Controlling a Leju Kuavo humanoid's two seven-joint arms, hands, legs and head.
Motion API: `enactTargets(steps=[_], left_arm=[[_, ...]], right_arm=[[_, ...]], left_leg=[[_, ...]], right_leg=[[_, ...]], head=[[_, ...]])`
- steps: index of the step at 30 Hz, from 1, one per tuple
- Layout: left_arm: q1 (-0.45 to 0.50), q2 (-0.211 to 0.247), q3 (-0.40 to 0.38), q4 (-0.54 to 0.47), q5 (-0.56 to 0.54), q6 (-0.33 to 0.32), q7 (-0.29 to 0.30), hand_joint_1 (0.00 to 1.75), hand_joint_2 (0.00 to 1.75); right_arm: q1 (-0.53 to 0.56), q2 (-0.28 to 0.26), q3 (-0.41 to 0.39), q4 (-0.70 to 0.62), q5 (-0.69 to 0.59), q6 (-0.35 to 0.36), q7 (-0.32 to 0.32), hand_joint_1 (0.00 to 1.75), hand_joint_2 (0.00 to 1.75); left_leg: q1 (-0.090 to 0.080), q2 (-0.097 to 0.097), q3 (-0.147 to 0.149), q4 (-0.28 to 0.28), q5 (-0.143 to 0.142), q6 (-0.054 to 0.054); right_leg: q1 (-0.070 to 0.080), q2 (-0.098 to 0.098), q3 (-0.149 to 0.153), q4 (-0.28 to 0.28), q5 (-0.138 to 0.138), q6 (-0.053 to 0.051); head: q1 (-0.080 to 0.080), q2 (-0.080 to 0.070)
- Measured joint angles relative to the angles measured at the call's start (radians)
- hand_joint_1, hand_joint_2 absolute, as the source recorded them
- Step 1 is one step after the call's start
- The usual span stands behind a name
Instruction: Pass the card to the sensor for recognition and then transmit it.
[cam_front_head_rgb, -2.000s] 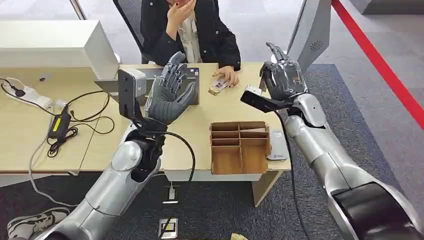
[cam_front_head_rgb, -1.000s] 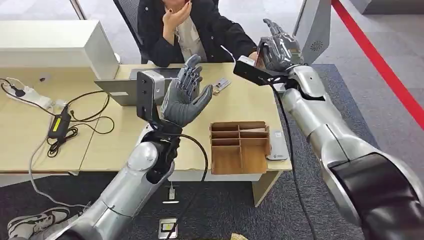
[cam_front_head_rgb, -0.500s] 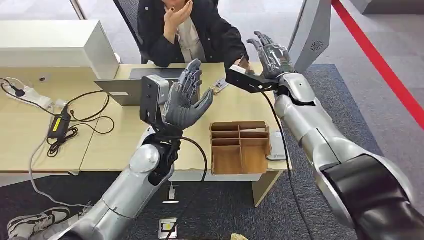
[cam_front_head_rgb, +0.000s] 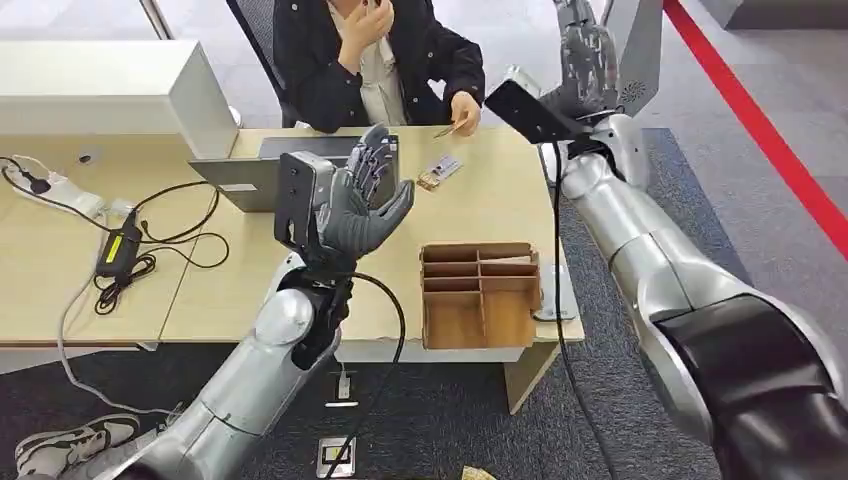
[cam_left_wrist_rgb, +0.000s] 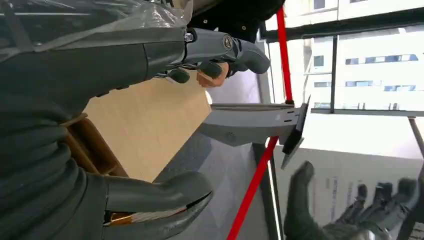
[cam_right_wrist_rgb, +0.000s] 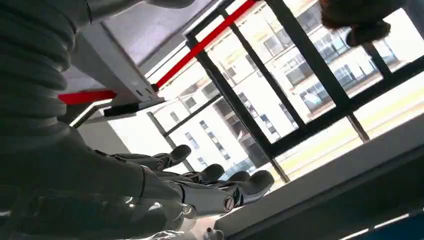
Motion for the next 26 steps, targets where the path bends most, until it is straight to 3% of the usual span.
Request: enactTargets(steps=[2, 5, 9, 14, 16, 20, 26], left_arm=[[0.003, 0.005, 0.000, -0.004, 0.000, 0.013, 0.006, 0.00, 1.75], [0.009, 0.014, 0.000, -0.016, 0.002, 0.024, 0.013, 0.00, 1.75], [0.013, 0.025, 0.001, -0.039, 0.004, 0.030, 0.037, 0.00, 1.75], [0.014, 0.043, 0.002, -0.077, 0.003, 0.008, 0.076, 0.00, 1.75], [0.014, 0.050, 0.002, -0.090, 0.001, -0.008, 0.084, 0.00, 1.75], [0.015, 0.063, 0.002, -0.113, 0.000, -0.021, 0.097, 0.00, 1.75], [0.014, 0.077, 0.002, -0.140, 0.001, -0.042, 0.108, 0.00, 1.75]], right_arm=[[0.000, -0.003, -0.046, -0.025, -0.111, 0.025, -0.041, 0.00, 1.75], [0.020, -0.013, -0.093, -0.083, -0.267, 0.123, -0.001, 0.00, 1.75], [0.140, -0.037, -0.120, -0.224, -0.502, 0.257, 0.189, 0.00, 1.75], [0.365, -0.077, -0.145, -0.486, -0.749, 0.393, 0.410, 0.00, 1.75], [0.451, -0.090, -0.156, -0.599, -0.841, 0.425, 0.463, 0.00, 1.75], [0.593, -0.104, -0.175, -0.807, -0.866, 0.426, 0.506, 0.00, 1.75], [0.696, -0.113, -0.177, -1.004, -0.788, 0.460, 0.515, 0.00, 1.75]], left_leg=[[0.000, 0.000, 0.000, 0.000, 0.000, 0.000], [0.000, 0.000, 0.000, 0.000, 0.000, 0.000], [0.001, -0.001, 0.002, 0.000, 0.000, 0.000], [0.000, -0.001, 0.002, 0.000, 0.000, 0.000], [0.001, -0.001, 0.002, 0.000, 0.000, 0.000], [0.001, -0.001, 0.002, 0.000, -0.001, 0.000], [0.000, 0.000, 0.002, -0.001, -0.001, 0.000]], right_leg=[[0.000, 0.000, 0.000, 0.000, 0.000, 0.000], [0.000, 0.000, 0.000, 0.000, 0.000, 0.000], [0.000, 0.000, 0.002, -0.001, 0.000, 0.000], [0.000, 0.000, 0.003, -0.001, 0.000, 0.000], [0.000, 0.000, 0.002, -0.001, 0.000, 0.000], [0.001, 0.000, 0.002, 0.000, 0.000, 0.000], [0.000, 0.000, 0.002, -0.001, 0.000, 0.000]], head=[[0.000, 0.000], [0.000, 0.000], [0.000, 0.000], [0.000, 0.000], [0.000, 0.000], [0.000, 0.000], [0.000, 0.000]])
